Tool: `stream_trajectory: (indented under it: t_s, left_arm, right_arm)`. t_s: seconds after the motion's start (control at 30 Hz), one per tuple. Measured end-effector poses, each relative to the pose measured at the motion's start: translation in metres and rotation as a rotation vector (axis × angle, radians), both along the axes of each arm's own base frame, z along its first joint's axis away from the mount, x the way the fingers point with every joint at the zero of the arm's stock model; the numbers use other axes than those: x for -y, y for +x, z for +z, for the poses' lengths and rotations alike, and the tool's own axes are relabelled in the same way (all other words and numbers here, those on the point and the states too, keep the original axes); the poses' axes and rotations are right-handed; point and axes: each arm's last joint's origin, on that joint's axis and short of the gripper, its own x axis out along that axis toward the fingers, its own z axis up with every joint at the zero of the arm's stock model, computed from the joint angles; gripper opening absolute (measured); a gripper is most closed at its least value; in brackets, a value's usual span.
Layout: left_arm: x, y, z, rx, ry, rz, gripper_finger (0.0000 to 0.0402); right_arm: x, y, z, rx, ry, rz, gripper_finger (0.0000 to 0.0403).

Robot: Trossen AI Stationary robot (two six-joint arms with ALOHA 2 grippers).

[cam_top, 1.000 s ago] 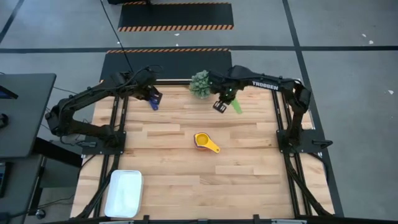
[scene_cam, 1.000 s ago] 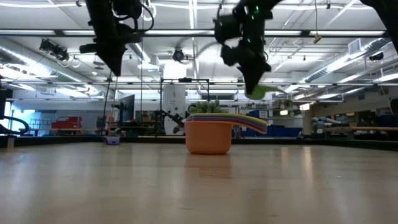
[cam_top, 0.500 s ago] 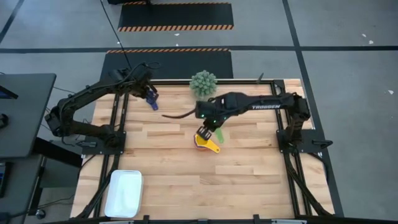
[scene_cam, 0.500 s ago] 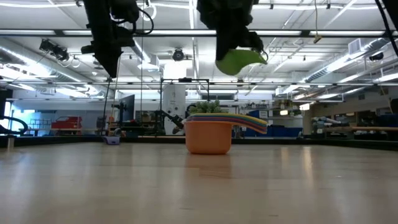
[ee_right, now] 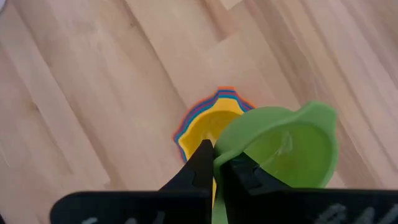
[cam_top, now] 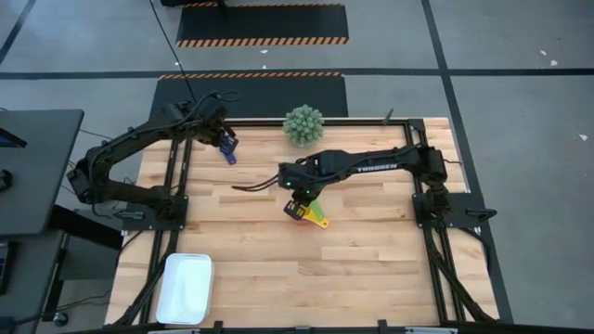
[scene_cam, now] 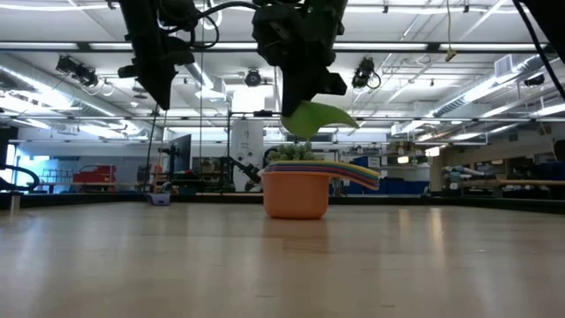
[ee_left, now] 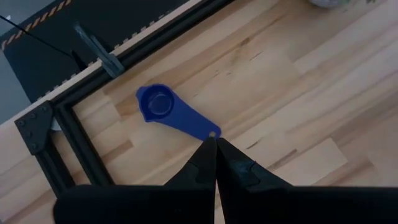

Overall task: Nest measuring cups in basket
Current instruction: Stack the green measuring cup on top of the yellow measuring cup

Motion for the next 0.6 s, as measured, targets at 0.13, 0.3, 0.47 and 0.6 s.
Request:
stream_trajectory:
  t_s: [0.13,0.3,0.47,0.6]
  left_arm:
    - [0.000,0.000,0.000,0.002,-0.003,0.006,0.0009]
    - [0.000,0.000,0.000,0.011,-0.006,0.023,0.0009]
    - [0.000,0.000,0.000,0.010,-0.007,0.023,0.0009]
    - [0.000,0.000,0.000,0.010,-0.007,0.023,0.0009]
  right_arm:
    - [-0.001,0.003,-0.004,-0.001,-0.016,0.084,0.0013]
    - [-0.005,0.005,-0.012,-0.025,-0.025,0.155,0.0013]
    - [-0.011,0.008,-0.023,-0.054,-0.015,0.214,0.0013]
    - [-0.013,0.012,-0.031,-0.062,-0.006,0.227,0.0013]
